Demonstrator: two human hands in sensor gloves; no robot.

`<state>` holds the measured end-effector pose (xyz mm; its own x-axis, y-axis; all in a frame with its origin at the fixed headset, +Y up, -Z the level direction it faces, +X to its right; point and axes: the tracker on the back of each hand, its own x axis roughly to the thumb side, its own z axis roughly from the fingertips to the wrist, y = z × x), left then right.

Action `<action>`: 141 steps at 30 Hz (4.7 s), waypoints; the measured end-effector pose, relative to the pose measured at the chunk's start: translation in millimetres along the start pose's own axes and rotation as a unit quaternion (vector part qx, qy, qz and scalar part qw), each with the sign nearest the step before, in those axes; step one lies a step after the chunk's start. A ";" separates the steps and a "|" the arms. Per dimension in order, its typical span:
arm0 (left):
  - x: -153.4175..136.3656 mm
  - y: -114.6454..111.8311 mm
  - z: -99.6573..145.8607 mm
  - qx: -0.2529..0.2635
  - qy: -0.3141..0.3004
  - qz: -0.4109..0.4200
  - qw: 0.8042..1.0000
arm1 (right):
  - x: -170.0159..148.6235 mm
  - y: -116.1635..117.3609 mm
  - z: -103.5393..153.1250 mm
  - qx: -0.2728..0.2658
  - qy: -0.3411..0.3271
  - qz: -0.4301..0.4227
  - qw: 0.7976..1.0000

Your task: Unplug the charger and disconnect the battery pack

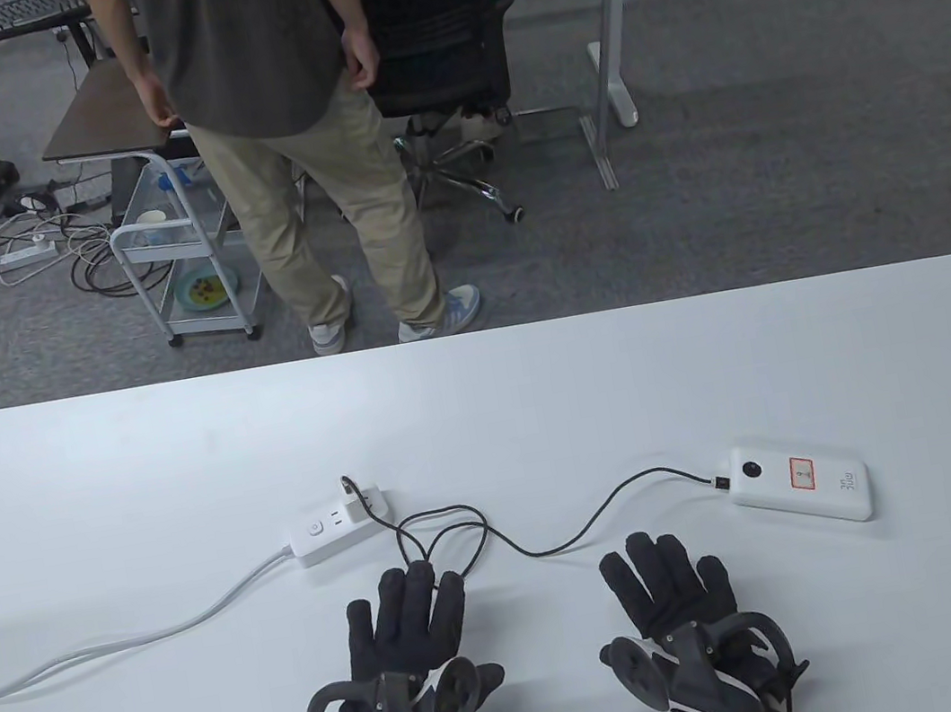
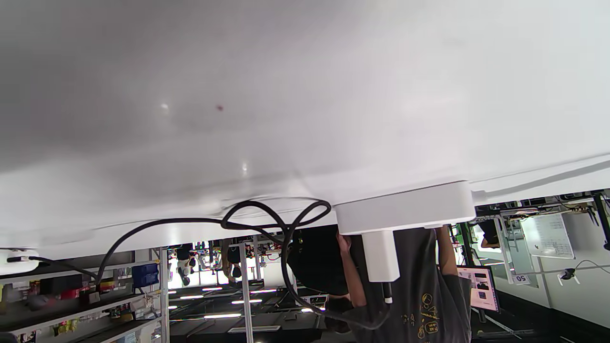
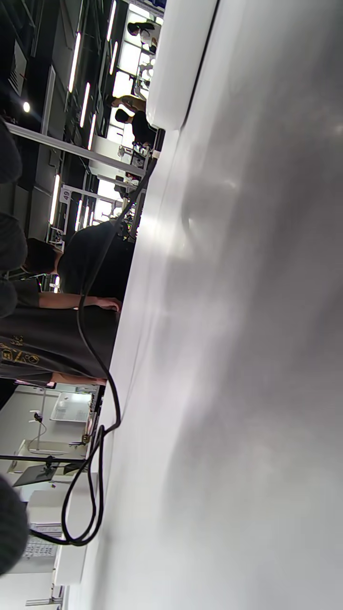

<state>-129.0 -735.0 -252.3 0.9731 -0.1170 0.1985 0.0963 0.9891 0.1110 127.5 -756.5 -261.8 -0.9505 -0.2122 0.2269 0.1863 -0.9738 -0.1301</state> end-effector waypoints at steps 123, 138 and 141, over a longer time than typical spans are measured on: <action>-15.6 -5.0 -10.0 -0.076 0.008 0.035 0.996 | -163.4 -20.8 -79.3 0.125 -0.031 0.022 0.991; -3.5 17.1 -0.7 -0.042 -0.011 0.061 0.997 | -67.2 -60.7 -32.0 0.071 -0.112 0.050 0.990; -6.4 17.4 -0.8 -0.038 -0.008 0.061 0.997 | -48.2 -63.5 -29.3 0.067 -0.121 0.059 0.989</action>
<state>-133.3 -717.0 -252.4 0.9752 0.0033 0.2214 -0.0057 0.9999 0.0104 154.2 -682.0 -292.8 -0.8356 -0.3225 0.4447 0.3388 -0.9398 -0.0449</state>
